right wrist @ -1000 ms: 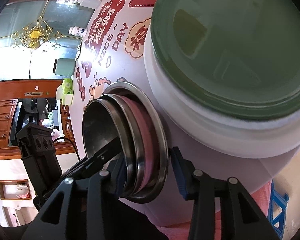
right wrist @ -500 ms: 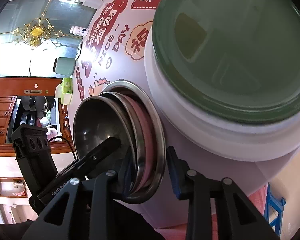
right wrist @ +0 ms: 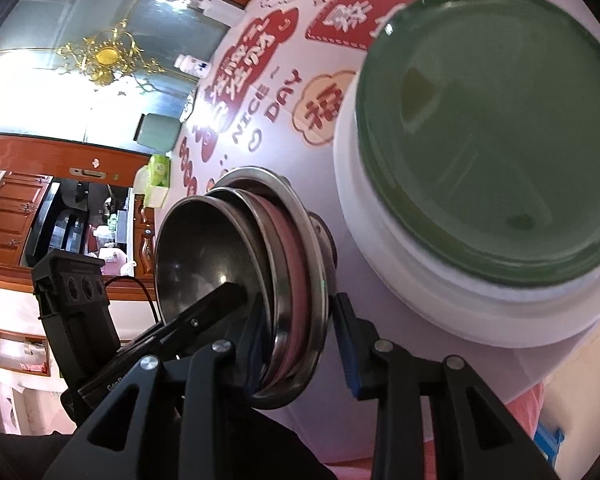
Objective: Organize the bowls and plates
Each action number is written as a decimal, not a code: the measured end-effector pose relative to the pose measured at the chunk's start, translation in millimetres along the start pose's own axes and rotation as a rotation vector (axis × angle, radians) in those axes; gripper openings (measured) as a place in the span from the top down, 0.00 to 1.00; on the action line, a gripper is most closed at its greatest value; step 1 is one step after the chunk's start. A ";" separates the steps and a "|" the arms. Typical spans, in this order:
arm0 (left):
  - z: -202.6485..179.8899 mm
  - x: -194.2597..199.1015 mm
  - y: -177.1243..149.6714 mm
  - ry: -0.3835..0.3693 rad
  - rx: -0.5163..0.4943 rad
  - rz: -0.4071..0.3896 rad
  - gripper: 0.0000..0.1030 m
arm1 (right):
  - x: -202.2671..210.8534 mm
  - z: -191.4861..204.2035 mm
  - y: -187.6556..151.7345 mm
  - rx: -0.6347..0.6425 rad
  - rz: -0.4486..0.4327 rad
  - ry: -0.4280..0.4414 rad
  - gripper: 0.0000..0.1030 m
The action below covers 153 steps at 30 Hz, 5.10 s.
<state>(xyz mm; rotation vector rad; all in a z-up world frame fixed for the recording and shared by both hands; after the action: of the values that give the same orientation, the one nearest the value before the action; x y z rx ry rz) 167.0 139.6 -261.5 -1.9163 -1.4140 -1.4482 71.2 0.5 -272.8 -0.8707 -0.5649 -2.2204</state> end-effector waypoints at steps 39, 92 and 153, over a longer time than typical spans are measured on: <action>-148.0 -41.6 40.7 0.022 0.086 -0.081 0.51 | 108.1 -69.3 93.4 0.148 0.048 -0.025 0.70; -171.9 -68.0 -5.5 0.178 0.527 -0.261 0.48 | 121.0 -91.4 126.8 0.629 0.223 -0.157 0.54; -275.6 90.0 -62.2 0.671 0.498 -0.572 0.01 | 268.2 -37.9 70.9 0.836 -0.031 -0.263 0.00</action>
<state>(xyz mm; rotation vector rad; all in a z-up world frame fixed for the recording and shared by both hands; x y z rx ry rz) -30.4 5.1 -85.9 -0.6487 -1.7924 -1.5487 -40.4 -185.9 -96.3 -0.6851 -1.4907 -1.6345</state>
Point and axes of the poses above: each gripper's, at about its wrist camera, not at the fingertips, and x roughly against the way its jaws point, z to its left, y to its top, the point moved 6 cm from there along -x, roughly the way its jaws point, and after that the axes turned 2 degrees about x, right-handed, at the moved point
